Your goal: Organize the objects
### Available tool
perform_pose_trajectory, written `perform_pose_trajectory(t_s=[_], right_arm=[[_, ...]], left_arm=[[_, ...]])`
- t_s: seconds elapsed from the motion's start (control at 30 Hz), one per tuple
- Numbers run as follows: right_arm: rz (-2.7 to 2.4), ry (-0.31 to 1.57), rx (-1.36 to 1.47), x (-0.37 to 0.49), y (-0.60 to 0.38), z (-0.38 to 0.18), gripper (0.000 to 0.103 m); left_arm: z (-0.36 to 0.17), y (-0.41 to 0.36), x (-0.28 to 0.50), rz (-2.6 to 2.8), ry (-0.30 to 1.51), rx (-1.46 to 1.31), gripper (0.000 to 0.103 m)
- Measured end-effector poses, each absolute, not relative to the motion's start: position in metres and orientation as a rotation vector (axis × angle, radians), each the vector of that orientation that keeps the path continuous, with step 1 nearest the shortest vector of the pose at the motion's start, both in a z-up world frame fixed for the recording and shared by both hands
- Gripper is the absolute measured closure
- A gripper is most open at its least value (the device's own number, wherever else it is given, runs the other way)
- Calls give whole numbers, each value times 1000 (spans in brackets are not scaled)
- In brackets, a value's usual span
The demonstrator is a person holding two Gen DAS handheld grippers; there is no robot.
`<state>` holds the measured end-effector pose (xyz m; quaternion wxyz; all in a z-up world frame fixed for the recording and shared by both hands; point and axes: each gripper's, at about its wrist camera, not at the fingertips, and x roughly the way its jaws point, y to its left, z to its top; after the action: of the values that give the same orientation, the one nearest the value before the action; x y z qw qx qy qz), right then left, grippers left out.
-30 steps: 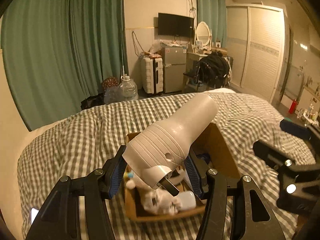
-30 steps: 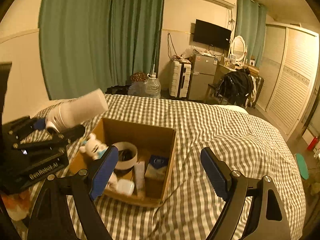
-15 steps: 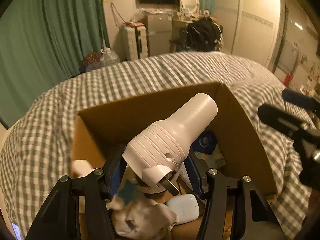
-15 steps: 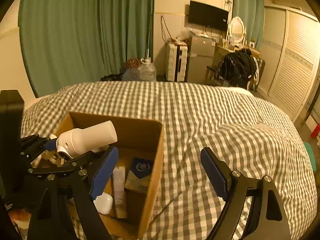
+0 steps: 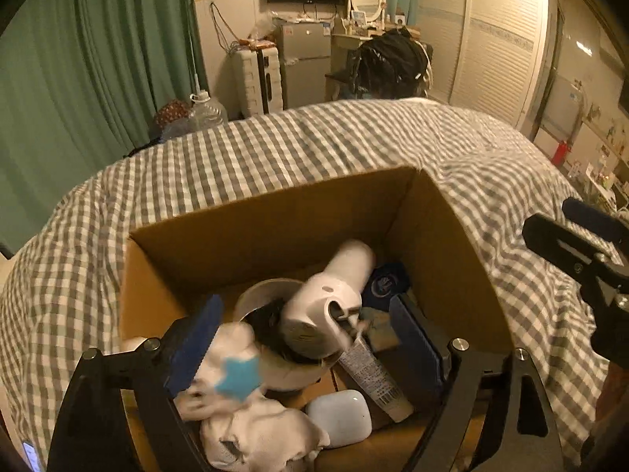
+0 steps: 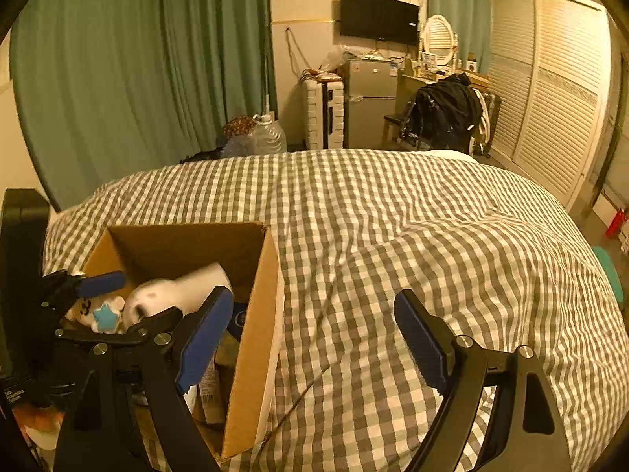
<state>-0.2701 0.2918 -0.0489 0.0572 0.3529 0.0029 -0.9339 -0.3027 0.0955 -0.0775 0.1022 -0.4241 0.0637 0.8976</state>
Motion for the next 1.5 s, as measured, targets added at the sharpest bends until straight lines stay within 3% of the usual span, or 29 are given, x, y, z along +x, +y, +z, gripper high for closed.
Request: perform_pose_trajectory(t_s=[0.27, 0.6, 0.67, 0.87, 1.2, 1.37, 1.5], right_arm=[[-2864, -35, 1013, -243, 293, -19, 19], [-2924, 16, 746, -164, 276, 82, 17], [-2935, 19, 666, -143, 273, 104, 16], [-2951, 35, 514, -97, 263, 143, 13], [-3018, 11, 337, -52, 262, 109, 2], [-3049, 73, 361, -59, 256, 77, 1], [-3053, 100, 401, -65, 252, 48, 1]], left_arm=[[-20, 81, -269, 2729, 187, -1165, 13], [92, 51, -177, 2868, 171, -885, 13], [110, 44, -158, 2904, 184, -820, 6], [146, 19, -103, 2994, 118, -600, 3], [117, 9, -33, 3126, 131, -329, 0], [72, 13, -41, 3193, 181, -386, 0], [30, -1, -55, 3204, 15, -531, 0]])
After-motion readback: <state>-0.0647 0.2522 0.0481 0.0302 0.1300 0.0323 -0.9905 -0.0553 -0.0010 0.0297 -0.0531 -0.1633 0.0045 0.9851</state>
